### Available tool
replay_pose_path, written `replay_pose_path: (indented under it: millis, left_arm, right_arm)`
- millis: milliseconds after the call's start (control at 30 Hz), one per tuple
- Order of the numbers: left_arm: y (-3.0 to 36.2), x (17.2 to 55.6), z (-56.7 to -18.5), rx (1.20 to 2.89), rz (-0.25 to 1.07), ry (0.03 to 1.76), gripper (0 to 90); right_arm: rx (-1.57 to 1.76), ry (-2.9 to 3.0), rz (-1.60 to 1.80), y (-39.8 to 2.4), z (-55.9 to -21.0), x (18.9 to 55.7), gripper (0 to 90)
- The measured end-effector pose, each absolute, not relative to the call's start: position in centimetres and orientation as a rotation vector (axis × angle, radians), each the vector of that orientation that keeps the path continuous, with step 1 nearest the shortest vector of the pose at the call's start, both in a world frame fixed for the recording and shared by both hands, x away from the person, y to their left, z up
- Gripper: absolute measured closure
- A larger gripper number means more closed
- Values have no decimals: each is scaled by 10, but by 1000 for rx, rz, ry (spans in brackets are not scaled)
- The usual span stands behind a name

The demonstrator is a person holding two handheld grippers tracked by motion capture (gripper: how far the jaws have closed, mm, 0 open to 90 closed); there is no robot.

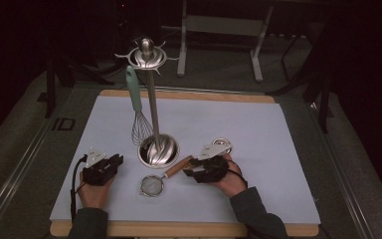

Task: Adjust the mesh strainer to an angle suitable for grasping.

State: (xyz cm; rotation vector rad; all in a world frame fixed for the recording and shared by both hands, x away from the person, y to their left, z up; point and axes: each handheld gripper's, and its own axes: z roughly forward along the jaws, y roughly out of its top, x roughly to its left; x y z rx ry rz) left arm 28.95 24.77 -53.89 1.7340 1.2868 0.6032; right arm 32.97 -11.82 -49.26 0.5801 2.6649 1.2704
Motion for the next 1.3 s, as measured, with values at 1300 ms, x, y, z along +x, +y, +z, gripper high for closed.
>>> replay_pose_path:
  millis: [1300]
  left_arm:
    - [246, 290, -539, 1755, 605, 1281, 758]
  right_arm:
    - [361, 2930, 1064, -44, -526, 289, 900]
